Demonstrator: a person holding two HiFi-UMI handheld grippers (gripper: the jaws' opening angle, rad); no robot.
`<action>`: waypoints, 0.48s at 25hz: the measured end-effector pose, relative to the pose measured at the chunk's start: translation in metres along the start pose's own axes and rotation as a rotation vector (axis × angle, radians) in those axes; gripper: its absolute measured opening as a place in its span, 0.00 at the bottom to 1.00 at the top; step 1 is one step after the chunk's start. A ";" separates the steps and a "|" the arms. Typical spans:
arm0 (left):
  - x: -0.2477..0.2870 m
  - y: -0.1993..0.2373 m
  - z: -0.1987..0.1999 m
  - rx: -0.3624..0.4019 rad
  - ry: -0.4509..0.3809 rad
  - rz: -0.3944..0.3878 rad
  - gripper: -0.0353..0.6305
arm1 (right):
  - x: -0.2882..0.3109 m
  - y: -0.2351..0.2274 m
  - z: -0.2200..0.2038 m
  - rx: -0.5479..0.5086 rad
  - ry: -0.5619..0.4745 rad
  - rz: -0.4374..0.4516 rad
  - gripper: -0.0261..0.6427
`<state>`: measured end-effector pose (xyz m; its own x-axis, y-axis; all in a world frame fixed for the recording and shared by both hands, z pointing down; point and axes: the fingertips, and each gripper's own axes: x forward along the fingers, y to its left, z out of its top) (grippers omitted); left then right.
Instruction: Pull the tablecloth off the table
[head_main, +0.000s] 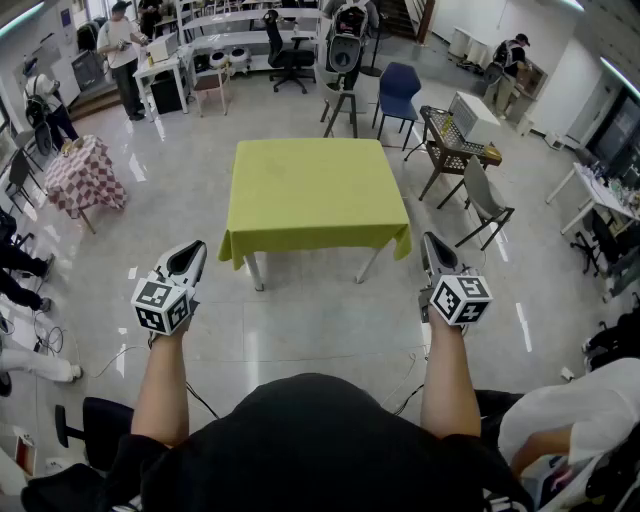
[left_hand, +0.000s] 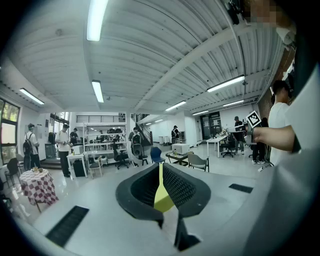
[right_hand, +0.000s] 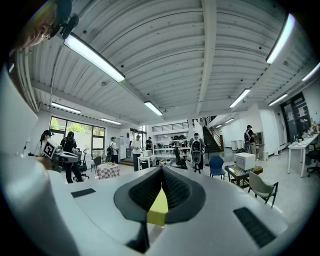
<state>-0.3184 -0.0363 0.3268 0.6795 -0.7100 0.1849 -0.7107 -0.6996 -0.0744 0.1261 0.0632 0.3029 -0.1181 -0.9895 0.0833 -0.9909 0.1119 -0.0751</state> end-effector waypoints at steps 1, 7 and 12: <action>-0.001 0.000 -0.001 0.000 0.000 0.002 0.10 | -0.001 0.001 -0.003 -0.002 0.002 0.001 0.07; -0.011 0.004 -0.013 -0.007 0.005 -0.006 0.10 | -0.005 0.015 -0.011 -0.006 0.011 -0.002 0.07; -0.009 0.010 -0.018 -0.013 0.007 -0.009 0.10 | -0.004 0.021 -0.012 -0.034 0.010 -0.008 0.07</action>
<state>-0.3355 -0.0354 0.3424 0.6848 -0.7028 0.1926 -0.7067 -0.7050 -0.0599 0.1054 0.0705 0.3134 -0.1108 -0.9894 0.0940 -0.9934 0.1074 -0.0409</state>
